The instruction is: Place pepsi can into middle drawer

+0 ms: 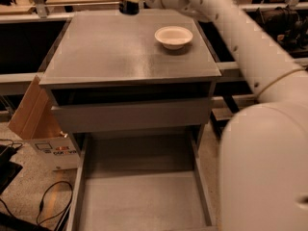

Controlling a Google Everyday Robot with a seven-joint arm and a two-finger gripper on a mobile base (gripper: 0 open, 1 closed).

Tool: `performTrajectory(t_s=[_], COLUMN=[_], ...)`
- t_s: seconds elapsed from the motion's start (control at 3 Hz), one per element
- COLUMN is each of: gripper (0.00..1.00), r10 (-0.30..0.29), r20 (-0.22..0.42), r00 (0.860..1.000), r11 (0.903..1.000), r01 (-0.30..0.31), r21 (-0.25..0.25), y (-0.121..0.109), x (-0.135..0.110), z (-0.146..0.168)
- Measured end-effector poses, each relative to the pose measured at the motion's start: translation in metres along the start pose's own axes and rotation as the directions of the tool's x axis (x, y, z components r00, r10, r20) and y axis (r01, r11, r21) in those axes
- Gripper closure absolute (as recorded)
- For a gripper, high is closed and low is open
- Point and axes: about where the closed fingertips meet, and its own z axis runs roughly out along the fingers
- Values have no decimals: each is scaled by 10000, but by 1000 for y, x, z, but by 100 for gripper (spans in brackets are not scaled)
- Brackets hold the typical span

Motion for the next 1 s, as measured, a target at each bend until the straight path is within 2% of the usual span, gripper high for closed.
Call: performTrajectory(t_s=[0.33, 0.67, 1.0], gripper=[100, 100, 100], r10=[344, 1264, 1487], r20=[-76, -777, -1153], r00=[9994, 9889, 9821], r11=[9953, 9682, 9714], r01=[-350, -1400, -1668], r21=[-901, -2072, -1687], y=[44, 103, 93], x=[1, 55, 84], z=[-65, -132, -152])
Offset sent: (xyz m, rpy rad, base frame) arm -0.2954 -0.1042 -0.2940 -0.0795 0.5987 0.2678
